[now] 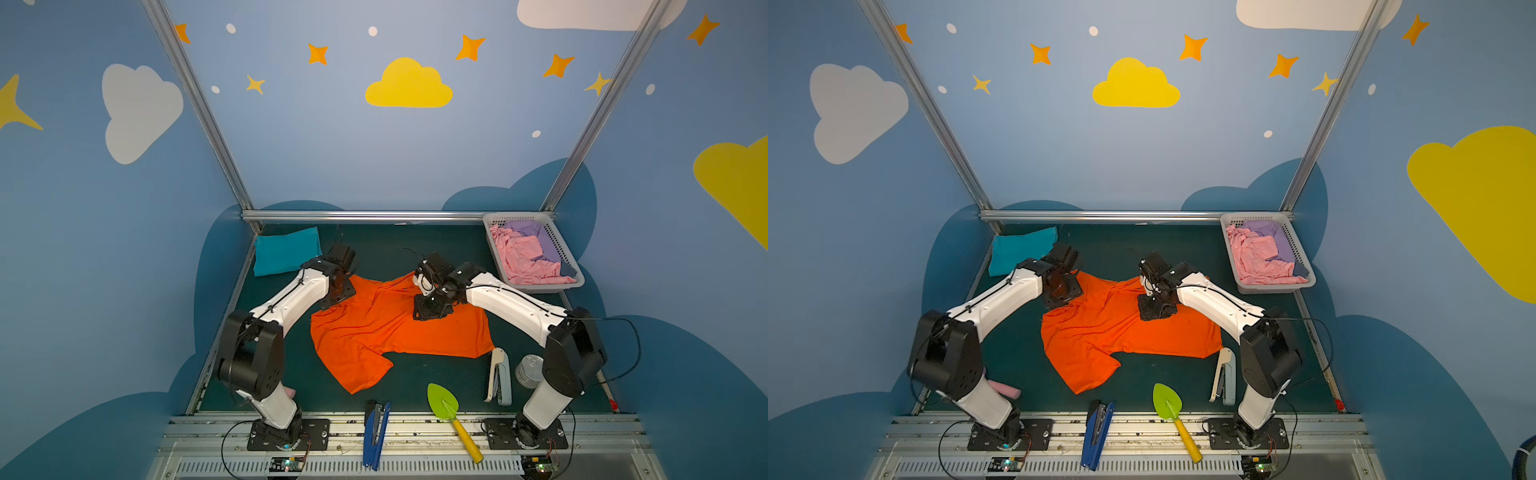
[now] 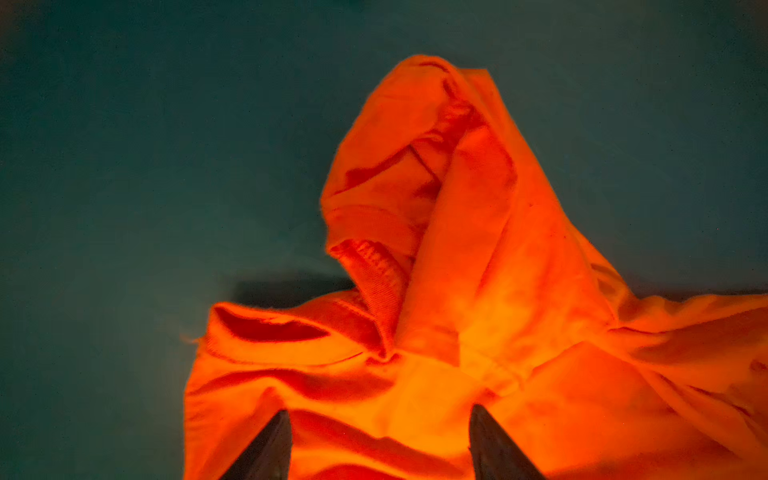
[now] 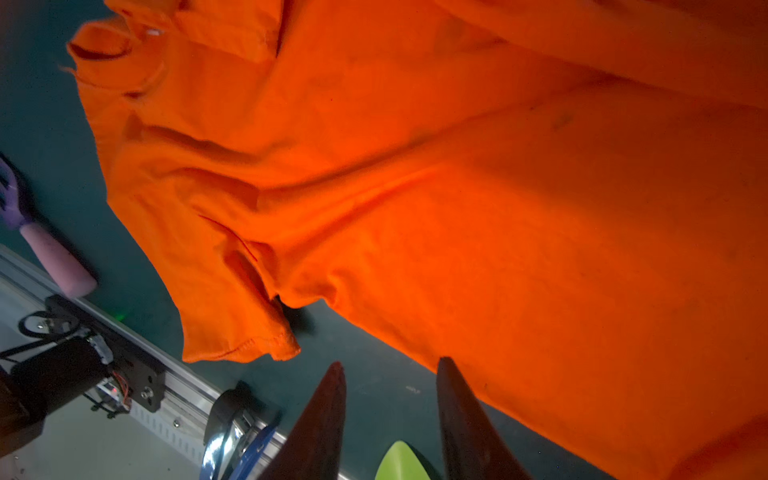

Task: Fold and stack the t-shirts

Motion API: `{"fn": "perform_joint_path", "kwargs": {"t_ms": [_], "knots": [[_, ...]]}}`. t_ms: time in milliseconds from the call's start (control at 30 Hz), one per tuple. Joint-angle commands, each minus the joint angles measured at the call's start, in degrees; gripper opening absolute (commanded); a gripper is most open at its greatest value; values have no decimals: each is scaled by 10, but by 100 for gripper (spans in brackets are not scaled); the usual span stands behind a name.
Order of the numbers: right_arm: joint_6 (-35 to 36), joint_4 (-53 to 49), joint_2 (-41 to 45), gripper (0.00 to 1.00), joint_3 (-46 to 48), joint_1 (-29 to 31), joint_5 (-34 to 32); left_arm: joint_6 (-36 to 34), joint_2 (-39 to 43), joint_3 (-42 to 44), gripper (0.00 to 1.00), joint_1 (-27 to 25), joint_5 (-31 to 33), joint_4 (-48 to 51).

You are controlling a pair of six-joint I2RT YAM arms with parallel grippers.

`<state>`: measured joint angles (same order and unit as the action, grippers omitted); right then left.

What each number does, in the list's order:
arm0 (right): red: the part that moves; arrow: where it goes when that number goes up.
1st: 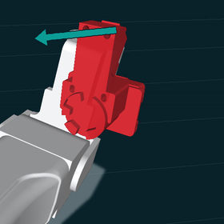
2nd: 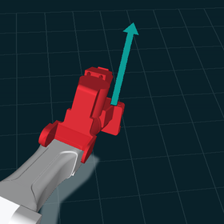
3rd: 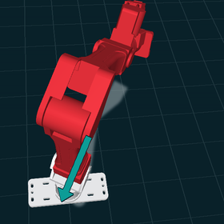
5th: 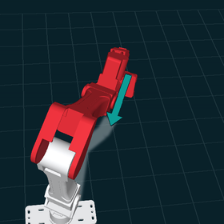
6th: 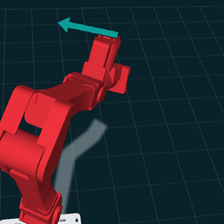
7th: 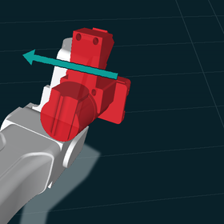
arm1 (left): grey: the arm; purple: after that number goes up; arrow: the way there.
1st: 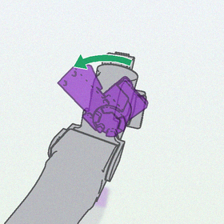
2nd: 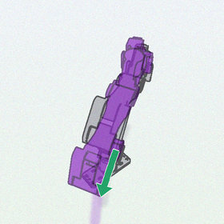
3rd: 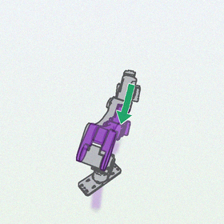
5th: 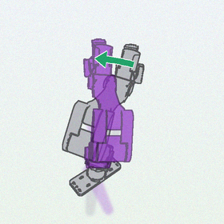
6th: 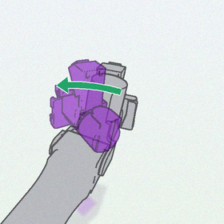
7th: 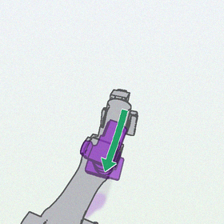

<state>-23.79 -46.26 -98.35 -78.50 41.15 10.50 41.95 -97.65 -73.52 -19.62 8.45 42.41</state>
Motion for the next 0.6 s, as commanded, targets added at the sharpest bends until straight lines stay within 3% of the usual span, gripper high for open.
{"fn": "perform_joint_path", "kwargs": {"t_ms": [0, 200, 300, 367, 433, 567], "knots": [[-19, 25, 20, 38, 20, -15, 32, -15, -65, -40, 69, -8, 18, 6], [-11, 22, 17, 38, 33, -30, 31, -28, -148, -109, 69, -17, 25, 18], [-14, 26, 17, 39, 40, -37, 33, -25, -183, -141, 50, -18, 40, 54], [-15, 30, 15, 39, 44, -43, 36, -21, -200, -162, 22, -18, 50, 78], [-16, 31, 13, 39, 42, -47, 38, -22, -202, -174, 7, -18, 52, 85], [-13, 31, 5, 39, 36, -54, 38, -26, -199, -215, 4, -16, 52, 95]]}}
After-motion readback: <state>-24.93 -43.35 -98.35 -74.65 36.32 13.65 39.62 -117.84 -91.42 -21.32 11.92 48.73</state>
